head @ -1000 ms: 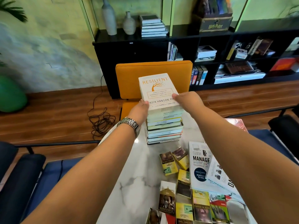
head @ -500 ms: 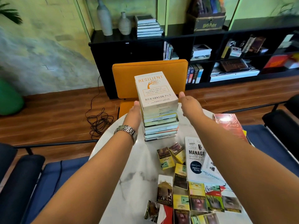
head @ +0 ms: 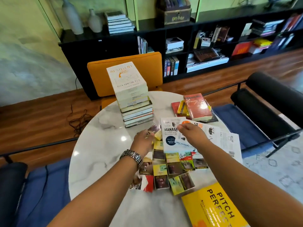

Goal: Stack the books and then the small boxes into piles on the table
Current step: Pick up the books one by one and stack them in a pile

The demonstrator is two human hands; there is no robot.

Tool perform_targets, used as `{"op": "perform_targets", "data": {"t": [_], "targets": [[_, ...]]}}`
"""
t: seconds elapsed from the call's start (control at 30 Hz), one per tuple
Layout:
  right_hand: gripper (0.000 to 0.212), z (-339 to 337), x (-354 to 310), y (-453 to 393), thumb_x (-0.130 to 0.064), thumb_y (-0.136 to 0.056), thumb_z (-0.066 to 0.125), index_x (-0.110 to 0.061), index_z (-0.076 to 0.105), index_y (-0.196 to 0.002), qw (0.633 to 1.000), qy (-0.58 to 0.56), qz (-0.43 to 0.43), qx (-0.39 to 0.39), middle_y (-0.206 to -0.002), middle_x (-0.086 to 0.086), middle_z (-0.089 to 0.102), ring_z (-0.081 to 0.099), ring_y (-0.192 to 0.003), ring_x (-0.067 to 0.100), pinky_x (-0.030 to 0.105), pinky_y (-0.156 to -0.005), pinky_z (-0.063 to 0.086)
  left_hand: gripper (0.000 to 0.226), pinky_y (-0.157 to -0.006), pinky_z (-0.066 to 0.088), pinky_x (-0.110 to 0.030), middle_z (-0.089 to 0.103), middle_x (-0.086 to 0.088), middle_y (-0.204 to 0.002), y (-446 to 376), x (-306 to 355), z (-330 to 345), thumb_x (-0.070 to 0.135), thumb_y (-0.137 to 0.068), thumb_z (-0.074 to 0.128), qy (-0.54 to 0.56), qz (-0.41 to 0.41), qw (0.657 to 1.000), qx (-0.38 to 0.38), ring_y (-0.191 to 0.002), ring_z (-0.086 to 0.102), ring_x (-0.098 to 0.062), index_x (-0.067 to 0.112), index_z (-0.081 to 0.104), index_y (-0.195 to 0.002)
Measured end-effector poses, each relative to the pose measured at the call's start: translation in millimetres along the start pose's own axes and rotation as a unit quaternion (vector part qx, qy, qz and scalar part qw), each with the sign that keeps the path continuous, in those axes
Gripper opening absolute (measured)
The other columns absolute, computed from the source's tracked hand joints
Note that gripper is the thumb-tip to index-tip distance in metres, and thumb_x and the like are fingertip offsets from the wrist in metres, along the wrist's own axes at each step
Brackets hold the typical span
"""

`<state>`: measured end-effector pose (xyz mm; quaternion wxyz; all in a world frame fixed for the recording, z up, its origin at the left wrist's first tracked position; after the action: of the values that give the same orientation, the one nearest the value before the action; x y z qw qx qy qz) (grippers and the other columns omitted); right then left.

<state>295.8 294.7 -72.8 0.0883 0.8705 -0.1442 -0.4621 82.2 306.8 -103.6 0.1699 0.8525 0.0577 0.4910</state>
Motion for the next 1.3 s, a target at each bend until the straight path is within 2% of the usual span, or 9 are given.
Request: {"op": "perform_targets", "data": {"t": [0.27, 0.47, 0.53, 0.6, 0.73, 0.83, 1.0, 1.13, 1.3], "targets": [[0.031, -48.3, 110.3, 97.3, -0.034, -0.097, 0.052, -0.014, 0.065, -0.117, 0.996, -0.042, 0.071, 0.043, -0.121, 0.004, 0.064, 0.055, -0.099, 0.017, 0.032, -0.086, 0.042, 0.044, -0.097, 0.04, -0.027, 0.053, -0.005, -0.138, 71.9, -4.9, 126.9, 0.037, -0.097, 0.045, -0.151, 0.023, 0.976, -0.153, -0.12, 0.054, -0.021, 0.014, 0.05, -0.134], [0.031, -64.4, 199.3, 153.2, -0.032, -0.095, 0.056, -0.013, 0.066, -0.118, 0.988, -0.041, 0.137, 0.065, -0.114, 0.005, 0.067, 0.061, -0.103, 0.022, 0.032, -0.087, 0.044, 0.023, -0.061, 0.04, -0.024, 0.058, 0.001, -0.08, 114.5, -14.6, 205.2, 0.028, -0.095, 0.044, -0.219, 0.045, 0.947, -0.23, -0.073, 0.057, -0.016, 0.022, 0.057, -0.077], [0.032, -66.5, 228.4, 164.5, -0.031, -0.093, 0.059, -0.013, 0.067, -0.118, 0.983, -0.037, 0.161, 0.079, -0.116, 0.007, 0.068, 0.062, -0.105, 0.023, 0.032, -0.087, 0.046, 0.028, -0.081, 0.046, -0.028, 0.061, -0.005, -0.113, 125.2, -16.3, 227.9, 0.035, -0.095, 0.045, -0.264, 0.065, 0.925, -0.265, -0.104, 0.059, -0.024, 0.017, 0.062, -0.107], [0.035, -69.4, 255.4, 177.6, -0.03, -0.09, 0.063, -0.013, 0.065, -0.121, 0.975, -0.05, 0.185, 0.11, -0.121, 0.012, 0.064, 0.061, -0.107, 0.025, 0.038, -0.091, 0.049, 0.057, -0.106, 0.039, -0.036, 0.042, -0.009, -0.145, 134.1, -17.9, 241.2, 0.046, -0.092, 0.048, -0.362, 0.097, 0.887, -0.271, -0.131, 0.043, -0.027, 0.016, 0.042, -0.14], [0.055, -66.2, 307.2, 206.9, -0.033, -0.084, 0.069, -0.014, 0.052, -0.133, 0.95, -0.087, 0.26, 0.147, -0.127, 0.017, 0.056, 0.058, -0.111, 0.031, 0.042, -0.095, 0.047, 0.092, -0.108, 0.037, -0.045, 0.033, -0.011, -0.151, 152.4, -21.2, 263.1, 0.066, -0.077, 0.055, -0.511, 0.171, 0.807, -0.242, -0.138, 0.032, -0.033, 0.019, 0.021, -0.148], [0.068, -45.3, 335.0, 222.8, -0.032, -0.084, 0.071, -0.011, 0.04, -0.141, 0.913, -0.217, 0.319, 0.13, -0.13, 0.021, 0.055, 0.057, -0.101, 0.029, 0.037, -0.079, 0.045, 0.114, -0.116, 0.024, -0.048, 0.008, -0.014, -0.158, 159.0, -41.0, 273.7, 0.074, -0.067, 0.059, -0.553, 0.145, 0.78, -0.253, -0.145, 0.014, -0.035, 0.026, 0.0, -0.152], [0.016, -3.5, 339.1, 239.2, -0.016, -0.09, 0.065, -0.005, 0.059, -0.101, 0.819, -0.439, 0.361, 0.087, -0.085, 0.013, 0.064, 0.061, -0.072, 0.026, 0.035, -0.063, 0.05, 0.121, -0.113, 0.025, -0.046, 0.02, -0.012, -0.152, 167.9, -43.4, 285.4, 0.075, -0.061, 0.063, -0.558, 0.155, 0.787, -0.213, -0.139, 0.023, -0.035, 0.023, 0.002, -0.152], [0.016, 6.5, 344.9, 241.1, -0.008, -0.091, 0.062, -0.007, 0.056, -0.105, 0.771, -0.508, 0.37, 0.103, -0.081, 0.012, 0.064, 0.06, -0.07, 0.024, 0.037, -0.066, 0.052, 0.121, -0.109, 0.031, -0.044, 0.026, -0.009, -0.144, 172.3, -48.6, 287.4, 0.078, -0.06, 0.06, -0.538, 0.142, 0.805, -0.205, -0.132, 0.031, -0.033, 0.023, 0.004, -0.152], [0.018, -26.1, 333.1, 227.3, -0.016, -0.099, 0.048, -0.009, 0.056, -0.114, 0.798, -0.523, 0.278, 0.11, -0.094, 0.014, 0.066, 0.062, -0.084, 0.029, 0.048, -0.079, 0.052, 0.106, -0.109, 0.033, -0.04, 0.029, -0.005, -0.145, 170.3, -37.4, 275.3, 0.071, -0.071, 0.058, -0.448, 0.136, 0.865, -0.181, -0.134, 0.033, -0.027, 0.025, 0.006, -0.152]]}}
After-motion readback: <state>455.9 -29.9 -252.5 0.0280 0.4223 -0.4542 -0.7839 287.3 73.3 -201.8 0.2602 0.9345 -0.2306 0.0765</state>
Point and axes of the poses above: each hand's wrist, its own y-axis away from the middle knuckle, its own z-axis out of the palm, x = y × z, the point moved 10 cm from there along -y, towards the middle knuckle
